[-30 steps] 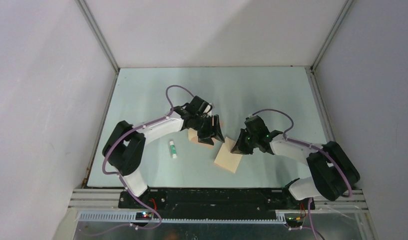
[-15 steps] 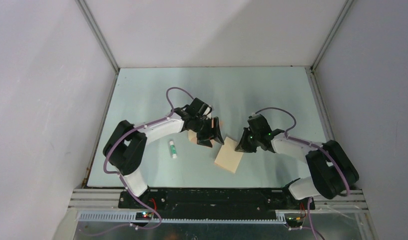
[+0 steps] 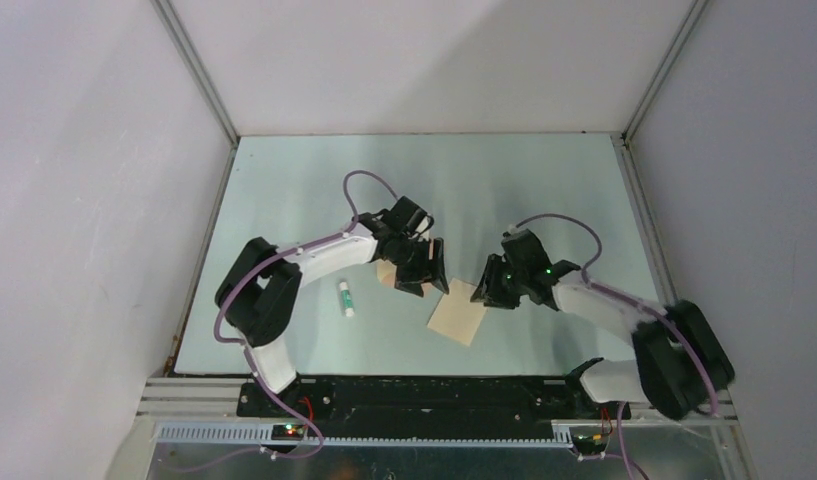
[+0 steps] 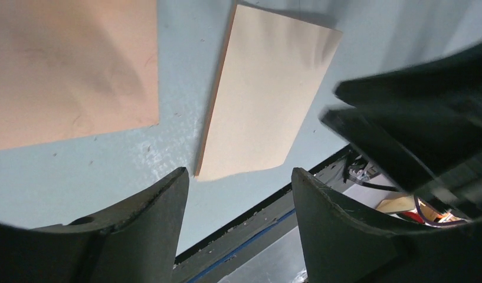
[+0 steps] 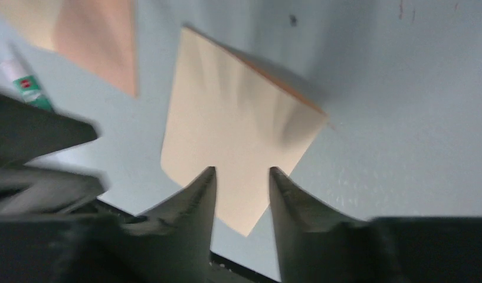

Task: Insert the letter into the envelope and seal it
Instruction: Fold the letter at the center of the board.

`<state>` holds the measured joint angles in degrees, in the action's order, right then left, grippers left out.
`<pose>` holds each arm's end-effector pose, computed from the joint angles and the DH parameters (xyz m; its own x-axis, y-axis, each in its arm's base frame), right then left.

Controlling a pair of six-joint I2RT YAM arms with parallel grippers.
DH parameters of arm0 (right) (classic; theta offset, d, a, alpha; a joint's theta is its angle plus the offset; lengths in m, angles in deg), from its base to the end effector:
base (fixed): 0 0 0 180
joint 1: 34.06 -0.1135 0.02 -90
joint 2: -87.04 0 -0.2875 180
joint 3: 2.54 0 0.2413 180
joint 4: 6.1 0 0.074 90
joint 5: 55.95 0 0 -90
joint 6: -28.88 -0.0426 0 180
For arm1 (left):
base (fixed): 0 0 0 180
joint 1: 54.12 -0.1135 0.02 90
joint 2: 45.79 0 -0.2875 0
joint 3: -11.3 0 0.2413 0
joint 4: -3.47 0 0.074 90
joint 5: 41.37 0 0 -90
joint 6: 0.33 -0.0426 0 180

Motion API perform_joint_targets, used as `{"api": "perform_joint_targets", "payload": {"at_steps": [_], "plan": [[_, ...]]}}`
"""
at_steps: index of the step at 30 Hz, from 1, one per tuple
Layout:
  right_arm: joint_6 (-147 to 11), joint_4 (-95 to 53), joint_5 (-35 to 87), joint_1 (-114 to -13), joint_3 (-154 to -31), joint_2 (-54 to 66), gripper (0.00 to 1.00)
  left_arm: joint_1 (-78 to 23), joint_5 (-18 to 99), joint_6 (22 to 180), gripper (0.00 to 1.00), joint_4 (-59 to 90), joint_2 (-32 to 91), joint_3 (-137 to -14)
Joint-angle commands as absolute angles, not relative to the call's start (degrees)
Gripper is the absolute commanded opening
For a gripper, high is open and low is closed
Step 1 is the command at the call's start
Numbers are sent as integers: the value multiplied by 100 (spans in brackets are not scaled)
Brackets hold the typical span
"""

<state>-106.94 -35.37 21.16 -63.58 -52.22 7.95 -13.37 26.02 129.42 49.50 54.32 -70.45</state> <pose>0.2005 0.1245 0.1786 -0.9349 0.2740 -0.2256 0.1281 0.8532 0.5056 0.2533 -0.2399 0.2183 -0.9910 0.0747 -0.1106 0.1233 0.8307 -0.5429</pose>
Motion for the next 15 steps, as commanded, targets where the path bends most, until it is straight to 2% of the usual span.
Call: {"api": "perform_joint_targets", "payload": {"at_steps": [1, 3, 6, 15], "plan": [[-10837, -4010, 2684, -6350, -5239, 2066, 53, -1239, 2738, 12736, 70, 4919, 5808, -7445], [-11011, -4179, 2772, -6298, -5135, 2417, 58, -1235, 2593, 12824, 70, 4716, 5927, -7453], [-11613, -4112, 2551, -6215, -4739, 2733, 58, -1235, 2496, 12880, 68, 4547, 6096, -7469], [-13106, -2188, 1784, -6287, -3076, 2838, 58, -1156, 2138, 12618, 59, 4630, 6557, -7604]]}}
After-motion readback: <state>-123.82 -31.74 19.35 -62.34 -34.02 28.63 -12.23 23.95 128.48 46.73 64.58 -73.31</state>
